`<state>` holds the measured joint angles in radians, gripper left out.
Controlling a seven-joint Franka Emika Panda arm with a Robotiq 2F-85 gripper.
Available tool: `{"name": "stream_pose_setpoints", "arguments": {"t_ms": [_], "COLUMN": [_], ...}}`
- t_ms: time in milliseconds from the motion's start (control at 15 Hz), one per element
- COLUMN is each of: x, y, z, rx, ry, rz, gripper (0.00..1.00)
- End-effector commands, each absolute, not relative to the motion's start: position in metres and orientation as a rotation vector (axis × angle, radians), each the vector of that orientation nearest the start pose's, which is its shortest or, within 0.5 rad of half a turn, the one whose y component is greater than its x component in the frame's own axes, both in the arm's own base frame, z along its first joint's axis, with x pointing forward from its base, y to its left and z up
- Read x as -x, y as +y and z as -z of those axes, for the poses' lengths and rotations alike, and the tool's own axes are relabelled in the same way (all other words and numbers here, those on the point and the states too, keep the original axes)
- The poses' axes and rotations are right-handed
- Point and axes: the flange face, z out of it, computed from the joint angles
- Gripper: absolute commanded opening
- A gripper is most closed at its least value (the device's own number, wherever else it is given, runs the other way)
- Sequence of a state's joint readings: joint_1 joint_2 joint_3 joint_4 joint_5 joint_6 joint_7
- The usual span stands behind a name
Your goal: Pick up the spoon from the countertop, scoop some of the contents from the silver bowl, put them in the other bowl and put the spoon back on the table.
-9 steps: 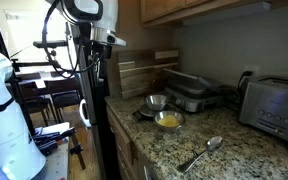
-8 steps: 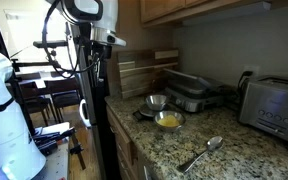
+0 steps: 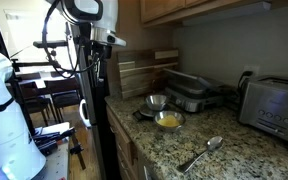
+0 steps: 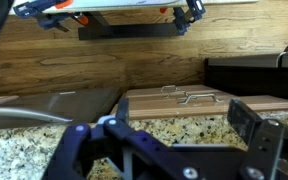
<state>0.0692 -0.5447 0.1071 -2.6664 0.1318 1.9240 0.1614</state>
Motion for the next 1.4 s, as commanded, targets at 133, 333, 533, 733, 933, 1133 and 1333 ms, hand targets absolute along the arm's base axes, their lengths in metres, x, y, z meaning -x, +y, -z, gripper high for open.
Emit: {"name": "stream_pose_setpoints", "arguments": {"t_ms": [133, 333, 533, 733, 933, 1133, 1333], "x": [-0.346, -0.359, -0.375, -0.391, -0.409, -0.406, -0.410], "y": [0.043, 0.009, -0.029, -0.060, -0.078, -0.073, -0.074], "z": [-0.393, -0.388, -0.378, -0.369, -0.361, -0.359, -0.358], "rx": [3.063, 3.067, 3.080, 3.087, 3.105, 3.092, 3.093], "ry": [0.129, 0.149, 0.113, 0.077, 0.071, 0.092, 0.092], "rz": [-0.293, -0.235, -0.189, -0.163, -0.166, -0.182, -0.188], "gripper": [1.00, 1.00, 1.00, 1.00, 1.00, 1.00, 1.00]}}
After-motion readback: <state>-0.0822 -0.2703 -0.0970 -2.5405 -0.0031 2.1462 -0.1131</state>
